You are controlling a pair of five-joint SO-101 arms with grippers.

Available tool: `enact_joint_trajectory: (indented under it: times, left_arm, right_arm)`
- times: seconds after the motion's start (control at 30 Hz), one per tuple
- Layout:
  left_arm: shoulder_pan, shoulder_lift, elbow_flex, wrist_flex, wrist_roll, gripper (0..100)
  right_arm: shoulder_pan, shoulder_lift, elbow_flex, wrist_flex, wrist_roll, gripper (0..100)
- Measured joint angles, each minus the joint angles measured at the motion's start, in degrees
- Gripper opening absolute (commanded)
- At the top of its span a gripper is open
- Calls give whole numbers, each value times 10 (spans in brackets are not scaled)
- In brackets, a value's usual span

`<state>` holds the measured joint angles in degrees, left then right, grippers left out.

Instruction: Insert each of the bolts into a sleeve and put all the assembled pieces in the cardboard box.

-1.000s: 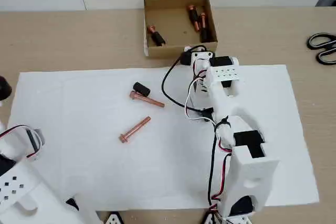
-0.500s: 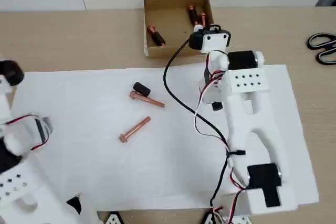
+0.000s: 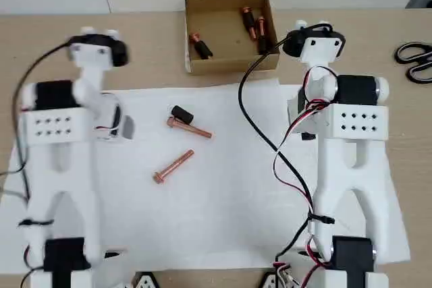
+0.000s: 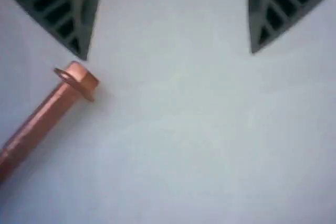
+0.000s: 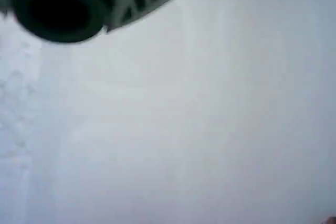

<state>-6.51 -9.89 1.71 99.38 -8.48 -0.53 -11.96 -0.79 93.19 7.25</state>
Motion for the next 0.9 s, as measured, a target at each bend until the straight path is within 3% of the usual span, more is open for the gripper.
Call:
enact_joint_trajectory:
  times: [0.23, 0.33, 0.53, 0.9]
  left_arm:
    - [92, 121, -40, -1, 21, 189]
    - [107, 164, -40, -1, -7, 189]
    - [150, 177, -40, -1, -84, 189]
    - [207, 178, 11, -22, -94, 189]
  right_arm:
    - [7, 0, 0, 0, 0, 5]
    - [7, 0, 0, 0, 0, 5]
    - [7, 0, 0, 0, 0, 5]
    - [7, -5, 31, -3, 0, 6]
